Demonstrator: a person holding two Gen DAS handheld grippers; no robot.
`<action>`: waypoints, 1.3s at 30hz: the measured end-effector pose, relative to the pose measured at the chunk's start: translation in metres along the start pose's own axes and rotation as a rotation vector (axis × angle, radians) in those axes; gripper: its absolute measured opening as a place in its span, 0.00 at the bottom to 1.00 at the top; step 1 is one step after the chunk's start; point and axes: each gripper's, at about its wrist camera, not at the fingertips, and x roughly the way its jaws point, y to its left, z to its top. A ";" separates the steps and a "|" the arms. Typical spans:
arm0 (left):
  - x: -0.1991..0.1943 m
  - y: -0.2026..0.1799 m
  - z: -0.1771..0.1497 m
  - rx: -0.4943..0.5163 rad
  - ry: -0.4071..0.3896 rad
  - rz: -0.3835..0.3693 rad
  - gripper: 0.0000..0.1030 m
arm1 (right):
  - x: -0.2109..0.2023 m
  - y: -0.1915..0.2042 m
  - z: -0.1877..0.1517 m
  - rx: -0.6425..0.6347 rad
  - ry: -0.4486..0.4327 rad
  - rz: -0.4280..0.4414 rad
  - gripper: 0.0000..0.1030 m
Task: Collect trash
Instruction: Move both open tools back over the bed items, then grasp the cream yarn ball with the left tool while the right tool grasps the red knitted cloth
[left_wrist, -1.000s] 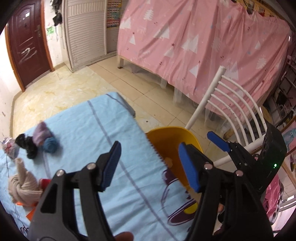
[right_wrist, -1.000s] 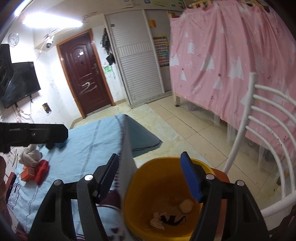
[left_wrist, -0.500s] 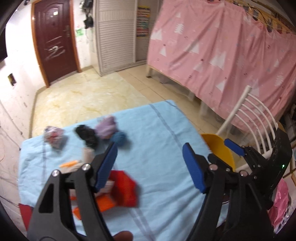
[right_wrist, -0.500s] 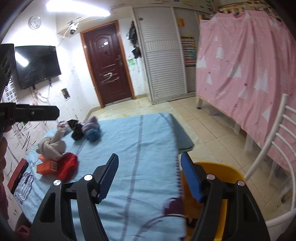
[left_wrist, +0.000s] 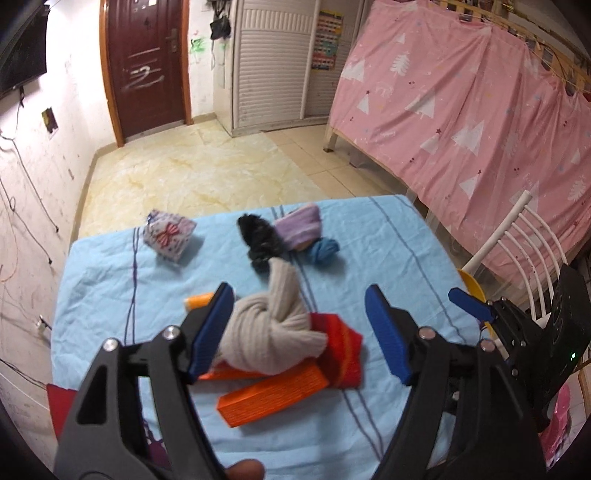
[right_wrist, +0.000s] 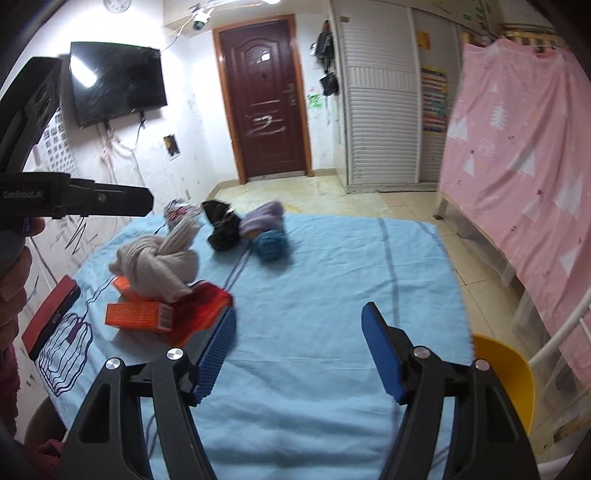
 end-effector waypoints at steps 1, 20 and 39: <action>0.002 0.005 -0.002 -0.005 0.007 -0.002 0.71 | 0.003 0.003 0.000 -0.005 0.006 0.003 0.62; 0.045 0.021 -0.024 0.032 0.059 0.019 0.51 | 0.048 0.044 -0.004 -0.114 0.169 0.066 0.63; 0.031 0.035 -0.019 -0.033 0.021 0.002 0.34 | 0.049 0.061 0.005 -0.169 0.196 0.147 0.19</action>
